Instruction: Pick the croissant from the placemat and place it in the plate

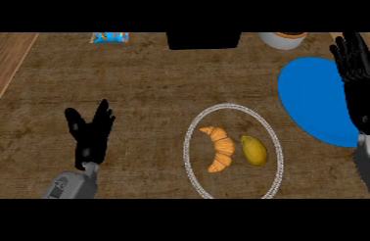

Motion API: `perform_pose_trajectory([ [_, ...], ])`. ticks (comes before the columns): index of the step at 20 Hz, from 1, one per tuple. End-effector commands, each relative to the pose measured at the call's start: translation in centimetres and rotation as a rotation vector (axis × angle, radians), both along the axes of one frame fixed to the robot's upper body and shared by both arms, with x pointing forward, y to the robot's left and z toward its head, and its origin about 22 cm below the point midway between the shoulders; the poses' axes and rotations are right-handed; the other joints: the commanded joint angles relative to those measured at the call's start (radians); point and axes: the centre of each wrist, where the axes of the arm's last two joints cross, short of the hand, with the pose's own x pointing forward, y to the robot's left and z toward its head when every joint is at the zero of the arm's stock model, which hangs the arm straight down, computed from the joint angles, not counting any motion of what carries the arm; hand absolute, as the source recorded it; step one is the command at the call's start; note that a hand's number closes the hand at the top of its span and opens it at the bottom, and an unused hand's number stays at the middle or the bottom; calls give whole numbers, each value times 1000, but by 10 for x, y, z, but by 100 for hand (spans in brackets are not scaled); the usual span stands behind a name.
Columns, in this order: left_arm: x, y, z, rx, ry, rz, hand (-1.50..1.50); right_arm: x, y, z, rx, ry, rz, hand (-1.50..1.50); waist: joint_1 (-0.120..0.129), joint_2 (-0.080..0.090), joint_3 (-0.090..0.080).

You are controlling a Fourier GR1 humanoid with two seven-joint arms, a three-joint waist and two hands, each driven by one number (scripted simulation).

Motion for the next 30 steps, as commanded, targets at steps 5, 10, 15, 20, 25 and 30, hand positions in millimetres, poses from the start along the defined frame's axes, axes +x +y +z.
perform_pose_trajectory([
  [5, 11, 30, 36, 261, -278, -245, 0, -3, 124, -66, 184, 304, 78, 150, 97, 14, -6],
  [10, 2, 36, 26, 237, -301, -283, 0, -17, 153, -95, 29, 131, -259, -150, 64, 7, -8],
  [15, -13, 51, 16, 250, -320, -294, 0, -69, 215, -143, -68, 2, -258, -150, 56, 4, -4],
  [20, -36, 77, -1, 250, -312, -252, 0, -92, 232, -154, -107, -10, -375, -150, 34, -1, -7],
  [25, -23, 83, 17, 259, -311, -243, 0, -94, 211, -158, -287, 101, -429, -150, 13, -5, -8],
  [30, -22, 87, 7, 270, -304, -255, 0, -86, 201, -149, -508, 322, -377, -150, 7, 0, -10],
])
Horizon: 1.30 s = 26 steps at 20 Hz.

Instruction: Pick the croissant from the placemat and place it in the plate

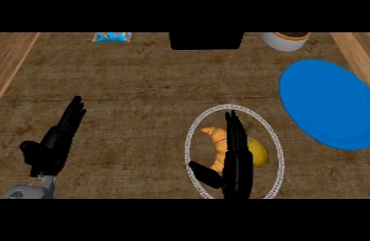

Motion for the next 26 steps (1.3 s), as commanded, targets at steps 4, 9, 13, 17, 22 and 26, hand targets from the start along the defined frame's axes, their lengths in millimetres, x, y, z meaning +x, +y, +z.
perform_pose_trajectory([
  [4, -2, 12, -3, -14, 1, 9, 0, -15, -14, 19, -217, 352, -13, -150, -9, 0, -1],
  [9, 2, -11, 2, -24, -4, -8, 0, -11, 11, 69, -190, 459, -36, -150, 13, 5, 4],
  [13, 13, 2, -10, -13, -7, -28, 0, -20, -1, 79, -243, 539, -73, -150, 5, 7, 3],
  [17, -2, -12, 6, 0, -7, -27, 0, 1, -6, 74, -269, 591, -94, -150, 19, 5, 5],
  [22, -2, 0, 0, -13, -7, -8, 0, 19, -4, 67, -289, 670, -76, -150, 21, 7, 4],
  [26, 14, -15, -14, -3, -18, -8, 0, 14, -3, 63, -303, 677, -71, -150, 13, 7, 4],
])
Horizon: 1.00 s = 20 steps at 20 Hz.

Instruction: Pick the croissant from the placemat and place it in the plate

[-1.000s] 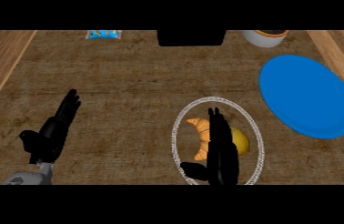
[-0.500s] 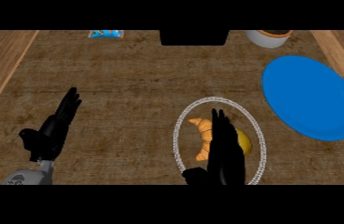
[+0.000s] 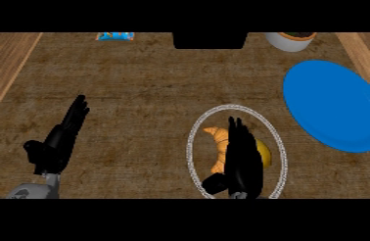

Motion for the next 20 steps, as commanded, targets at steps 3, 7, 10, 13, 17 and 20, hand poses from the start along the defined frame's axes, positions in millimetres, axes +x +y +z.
perform_pose_trajectory([
  [3, 7, 18, 7, 0, 8, 6, 0, 32, -8, -15, -10, 79, -47, -150, 2, 1, 0],
  [7, 13, -15, 0, -14, 3, -23, 0, 31, -9, -29, -85, 108, -67, -150, -1, 1, 0],
  [10, 2, -12, -3, -11, 10, -11, 0, 8, -6, -58, -76, 100, -81, -150, 0, 0, 0],
  [13, 1, 8, 3, -5, 30, -2, 0, 40, -24, -40, -65, 109, -79, -150, -1, 0, 0],
  [17, -7, 25, 9, 4, 16, 2, 0, 40, -11, -64, -32, 150, 47, 150, 7, 1, 0],
  [20, -1, -14, -14, -16, 0, -6, 0, 38, -4, -69, -20, 107, 57, 150, 2, 1, 0],
])
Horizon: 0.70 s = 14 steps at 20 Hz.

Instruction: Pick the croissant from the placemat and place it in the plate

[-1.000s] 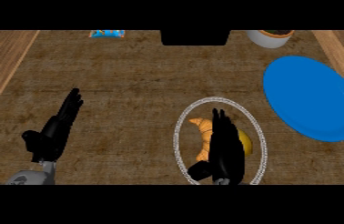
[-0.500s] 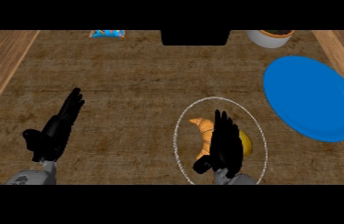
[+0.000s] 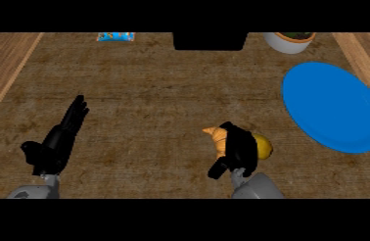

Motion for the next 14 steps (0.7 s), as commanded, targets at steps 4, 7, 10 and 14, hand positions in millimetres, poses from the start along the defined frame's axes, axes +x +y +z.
perform_pose_trajectory([
  [4, -4, -10, -1, 4, -13, 11, 0, -1, 18, -18, 6, -13, 40, 150, 6, 13, 9],
  [7, -2, -8, -6, -4, 9, 25, 0, -23, -128, -26, -71, -38, 26, 150, -34, 11, 10],
  [10, -15, 15, -7, 0, 16, 92, 0, -27, -214, -7, -143, -36, -55, 150, -93, 6, 14],
  [14, -16, 24, -3, 5, 9, 111, 0, -40, -308, 31, -249, -117, -70, 150, -108, 0, 17],
])
